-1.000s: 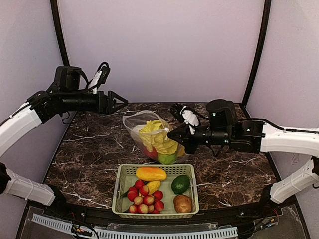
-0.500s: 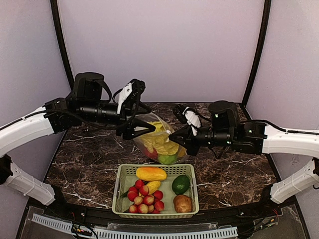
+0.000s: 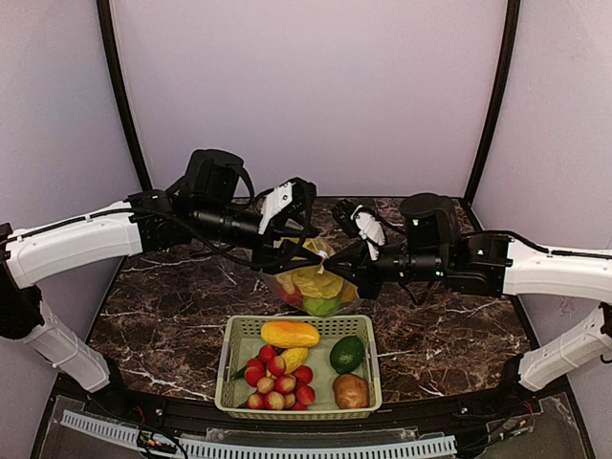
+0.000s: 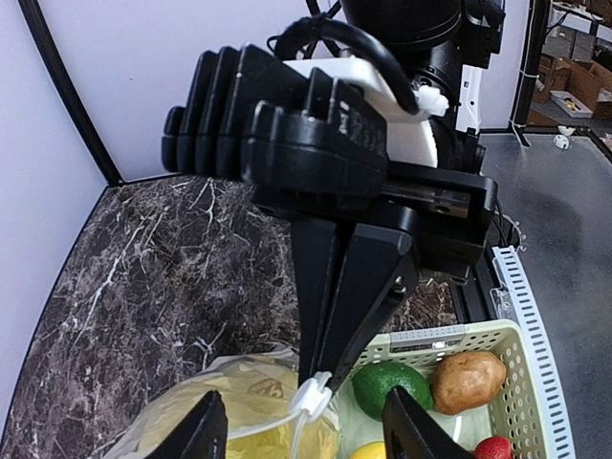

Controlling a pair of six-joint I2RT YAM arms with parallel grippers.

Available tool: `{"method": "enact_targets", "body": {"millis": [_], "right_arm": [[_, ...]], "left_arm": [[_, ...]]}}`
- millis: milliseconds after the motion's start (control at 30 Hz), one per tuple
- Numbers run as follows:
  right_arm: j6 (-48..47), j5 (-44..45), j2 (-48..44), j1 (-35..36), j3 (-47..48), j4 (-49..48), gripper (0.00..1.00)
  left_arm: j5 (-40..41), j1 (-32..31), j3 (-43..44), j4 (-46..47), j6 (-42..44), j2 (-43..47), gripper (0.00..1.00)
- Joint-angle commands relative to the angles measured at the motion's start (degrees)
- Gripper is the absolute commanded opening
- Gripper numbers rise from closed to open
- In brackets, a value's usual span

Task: Place the food in the zip-top bag and seal the zipper
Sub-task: Hold the zipper from the zipper food storage bag.

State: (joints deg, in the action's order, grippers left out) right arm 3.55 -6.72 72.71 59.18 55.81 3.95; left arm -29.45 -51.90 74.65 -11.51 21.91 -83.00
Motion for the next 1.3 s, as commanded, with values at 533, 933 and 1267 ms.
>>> {"method": "enact_targets", "body": {"millis": [533,933,1267], "right_arm": [[1.4,-0.3,-0.3,-0.7,-0.2,-1.7,0.00],[1.5,0.1,-1.2,-1.1,-0.7,-1.6,0.00],[2.1,0.4,-1.1,-1.6,-0.7,-1.6,0.00]], "left_arm": [[-0.7,-1.2,7.8,-9.1,1.0,-6.2,0.29],[1.7,-1.3,7.6,-10.5,2.5,-5.6,0.24],[3.1,-1.3,7.6,-11.2,3.0,-5.0,0.07]]}}
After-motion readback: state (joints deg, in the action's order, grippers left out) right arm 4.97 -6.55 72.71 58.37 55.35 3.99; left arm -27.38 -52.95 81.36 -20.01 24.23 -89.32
